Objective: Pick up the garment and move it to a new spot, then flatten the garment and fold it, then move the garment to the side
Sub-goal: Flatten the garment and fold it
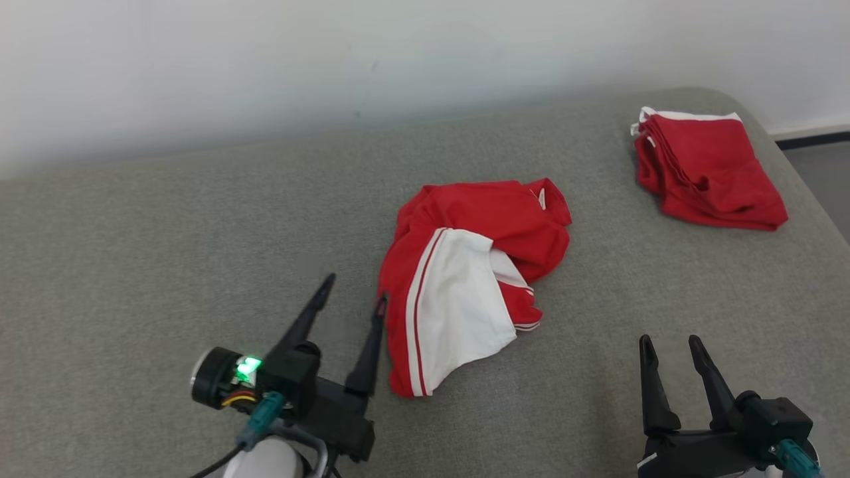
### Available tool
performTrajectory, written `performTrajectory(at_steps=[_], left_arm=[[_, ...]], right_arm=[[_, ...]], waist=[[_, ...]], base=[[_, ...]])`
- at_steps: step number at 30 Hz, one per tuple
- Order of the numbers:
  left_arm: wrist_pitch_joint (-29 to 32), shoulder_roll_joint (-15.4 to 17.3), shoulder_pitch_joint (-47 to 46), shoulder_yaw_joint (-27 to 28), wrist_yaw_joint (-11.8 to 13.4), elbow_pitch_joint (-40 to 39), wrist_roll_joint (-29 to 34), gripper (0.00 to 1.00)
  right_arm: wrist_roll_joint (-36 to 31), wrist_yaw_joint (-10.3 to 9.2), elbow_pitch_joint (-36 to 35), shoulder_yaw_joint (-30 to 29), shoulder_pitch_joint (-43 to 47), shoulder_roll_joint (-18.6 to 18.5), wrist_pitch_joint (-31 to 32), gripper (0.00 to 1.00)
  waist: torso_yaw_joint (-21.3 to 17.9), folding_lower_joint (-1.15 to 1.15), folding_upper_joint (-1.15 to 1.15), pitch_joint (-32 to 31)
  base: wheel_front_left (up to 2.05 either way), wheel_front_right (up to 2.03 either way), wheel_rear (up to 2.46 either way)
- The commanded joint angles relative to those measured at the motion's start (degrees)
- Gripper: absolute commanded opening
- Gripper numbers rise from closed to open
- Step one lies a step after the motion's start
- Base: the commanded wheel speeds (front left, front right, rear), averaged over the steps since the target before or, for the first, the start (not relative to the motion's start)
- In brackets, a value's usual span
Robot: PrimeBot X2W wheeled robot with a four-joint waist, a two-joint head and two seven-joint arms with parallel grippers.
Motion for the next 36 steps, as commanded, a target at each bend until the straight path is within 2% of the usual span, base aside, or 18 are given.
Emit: performTrajectory(at_steps=[1,15,16,17,18,23,27,36], left_arm=[[-0.18,0.13,-0.92,-1.66,0.07,2.07,-0.63,1.0],[0.09,1.59,-2.04,-11.12,0.06,15.35,-3.62,1.0],[0.09,1.54,-2.43,-11.45,0.06,16.22,-4.08,0.75],[0.08,1.46,-2.79,-11.89,0.06,16.99,-4.42,0.25],[0.06,1.33,-3.15,-12.15,0.06,17.56,-4.87,0.0],[-0.13,0.73,-5.06,-12.71,0.06,18.53,-6.88,0.0],[-0.14,0.54,-5.4,-11.22,0.07,14.14,-8.38,0.0],[-0.12,6.1,-2.15,-6.63,2.02,0.88,-8.45,0.0]], right_arm=[[0.28,-0.15,-0.01,-0.07,-0.67,0.25,-0.28,1.0],[0.67,-0.15,0.43,-0.87,-2.26,0.53,-0.6,1.0],[0.68,-0.15,0.43,-0.91,-2.39,0.55,-0.61,1.0],[0.67,-0.15,0.37,-0.95,-2.49,0.57,-0.61,1.0],[0.58,-0.16,0.3,-1.02,-2.51,0.59,-0.62,1.0],[0.27,-0.15,-0.2,-1.84,-2.04,0.62,-0.62,1.0],[0.15,-0.15,-0.43,-2.45,-1.28,0.63,-0.6,1.0],[0.92,-0.15,-0.05,-2.3,-0.59,0.64,-0.53,1.0]], waist=[[-1.98,-0.01,-0.01,2.08],[-2.87,-0.01,-0.01,4.54],[-2.87,-0.01,-0.01,4.57],[-2.86,-0.01,-0.01,4.57],[-2.82,-0.01,-0.01,4.54],[-1.86,-0.01,-0.01,4.24],[-0.15,-0.01,-0.01,3.6],[4.6,-0.01,-0.01,2.36]], base=[[0.0,0.0,0.0],[0.0,0.0,0.0],[0.0,0.0,0.0],[0.0,0.0,0.0],[0.0,0.0,0.0],[0.0,0.0,0.0],[0.0,0.0,0.0],[0.0,0.0,0.0]])
